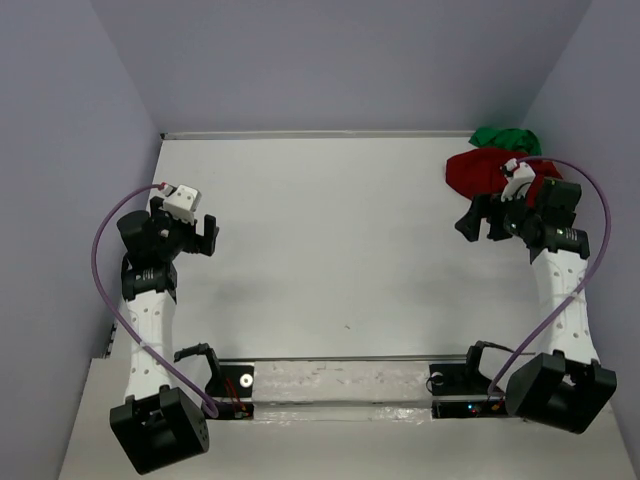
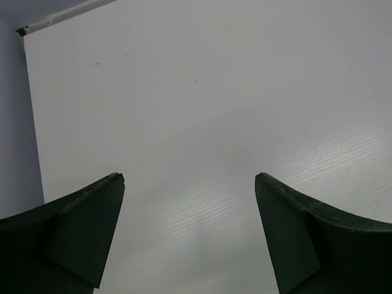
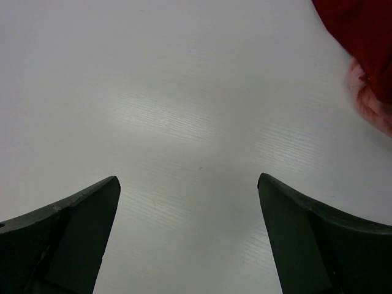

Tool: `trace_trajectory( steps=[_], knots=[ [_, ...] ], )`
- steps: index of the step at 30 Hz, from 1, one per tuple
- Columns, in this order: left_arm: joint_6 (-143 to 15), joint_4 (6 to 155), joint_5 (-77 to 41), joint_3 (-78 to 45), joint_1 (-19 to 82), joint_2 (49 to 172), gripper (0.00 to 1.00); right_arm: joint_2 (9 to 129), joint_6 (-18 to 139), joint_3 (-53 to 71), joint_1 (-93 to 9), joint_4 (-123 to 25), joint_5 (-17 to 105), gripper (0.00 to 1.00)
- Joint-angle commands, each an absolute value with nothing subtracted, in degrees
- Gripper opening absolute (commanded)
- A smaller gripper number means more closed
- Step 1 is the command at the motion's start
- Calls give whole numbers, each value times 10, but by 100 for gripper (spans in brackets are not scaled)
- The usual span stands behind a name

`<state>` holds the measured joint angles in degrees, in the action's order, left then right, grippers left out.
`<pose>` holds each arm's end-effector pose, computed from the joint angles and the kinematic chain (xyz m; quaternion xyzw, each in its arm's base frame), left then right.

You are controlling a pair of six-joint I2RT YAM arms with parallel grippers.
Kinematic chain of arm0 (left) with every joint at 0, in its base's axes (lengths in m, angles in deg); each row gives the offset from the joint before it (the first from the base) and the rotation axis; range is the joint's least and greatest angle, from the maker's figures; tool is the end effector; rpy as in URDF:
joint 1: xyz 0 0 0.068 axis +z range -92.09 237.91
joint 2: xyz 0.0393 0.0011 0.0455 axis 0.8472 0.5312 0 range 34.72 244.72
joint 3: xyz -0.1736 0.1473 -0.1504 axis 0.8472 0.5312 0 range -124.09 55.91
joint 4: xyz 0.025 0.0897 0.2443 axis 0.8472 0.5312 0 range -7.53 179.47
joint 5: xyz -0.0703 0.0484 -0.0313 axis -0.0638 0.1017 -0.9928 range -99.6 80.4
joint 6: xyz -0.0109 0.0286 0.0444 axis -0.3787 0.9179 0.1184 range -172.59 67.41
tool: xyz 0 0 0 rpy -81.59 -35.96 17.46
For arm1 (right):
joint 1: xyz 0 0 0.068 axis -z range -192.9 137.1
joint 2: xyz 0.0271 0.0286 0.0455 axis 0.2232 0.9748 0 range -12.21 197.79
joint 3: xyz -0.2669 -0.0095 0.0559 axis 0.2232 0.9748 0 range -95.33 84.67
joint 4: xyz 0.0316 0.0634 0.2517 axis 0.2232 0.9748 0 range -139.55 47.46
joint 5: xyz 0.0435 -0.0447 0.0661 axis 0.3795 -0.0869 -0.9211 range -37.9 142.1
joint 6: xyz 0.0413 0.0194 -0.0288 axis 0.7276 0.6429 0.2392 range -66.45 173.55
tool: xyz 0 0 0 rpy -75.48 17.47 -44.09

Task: Fold and stack the t-shirts
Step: Grab crumpled tshirt from the corner of the board with the right arm

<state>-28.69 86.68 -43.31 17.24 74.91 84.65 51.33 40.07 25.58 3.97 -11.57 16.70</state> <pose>0.1988 0.0401 0.2989 0.2211 0.7497 -0.0138 0.6236 0.2236 -0.0461 0.3212 -0.0968 0.8750 0.1680 0.4437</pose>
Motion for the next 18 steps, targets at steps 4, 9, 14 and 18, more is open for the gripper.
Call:
trace_trajectory(
  steps=[4,9,14,18],
  knots=[
    [-271,863,-464,167,751,846,99,465,399,264,42,-155,207,100],
    [-274,860,-453,171,751,841,99,492,418,270,42,-181,236,100],
    [-286,850,-448,174,751,827,99,563,447,203,42,-193,272,100],
    [-290,837,-444,178,751,819,99,663,422,107,42,-180,422,100]
  ],
)
